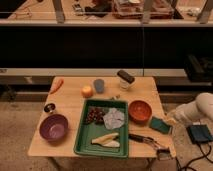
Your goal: Place sponge in purple bowl
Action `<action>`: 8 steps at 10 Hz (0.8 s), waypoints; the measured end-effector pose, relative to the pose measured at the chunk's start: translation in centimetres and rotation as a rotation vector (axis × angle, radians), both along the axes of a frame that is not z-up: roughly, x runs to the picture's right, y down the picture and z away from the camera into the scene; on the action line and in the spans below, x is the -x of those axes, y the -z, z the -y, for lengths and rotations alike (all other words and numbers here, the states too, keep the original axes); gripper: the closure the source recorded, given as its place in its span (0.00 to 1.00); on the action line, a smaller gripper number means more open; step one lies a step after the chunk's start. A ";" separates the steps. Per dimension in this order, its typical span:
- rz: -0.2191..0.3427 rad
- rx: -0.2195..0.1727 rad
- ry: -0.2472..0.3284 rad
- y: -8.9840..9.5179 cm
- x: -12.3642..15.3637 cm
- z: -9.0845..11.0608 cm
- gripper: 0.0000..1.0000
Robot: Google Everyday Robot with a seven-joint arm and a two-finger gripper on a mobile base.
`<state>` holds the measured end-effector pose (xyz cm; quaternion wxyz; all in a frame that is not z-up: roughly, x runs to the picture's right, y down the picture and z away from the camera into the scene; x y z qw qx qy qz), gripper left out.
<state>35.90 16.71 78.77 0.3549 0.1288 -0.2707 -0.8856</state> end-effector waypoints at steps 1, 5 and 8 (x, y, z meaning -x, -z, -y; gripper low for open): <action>0.007 -0.010 -0.011 0.9 -0.3 0.8 1.00; 0.019 -0.044 -0.031 4.2 -1.5 3.6 1.00; 0.031 -0.070 -0.079 5.7 -2.1 5.6 1.00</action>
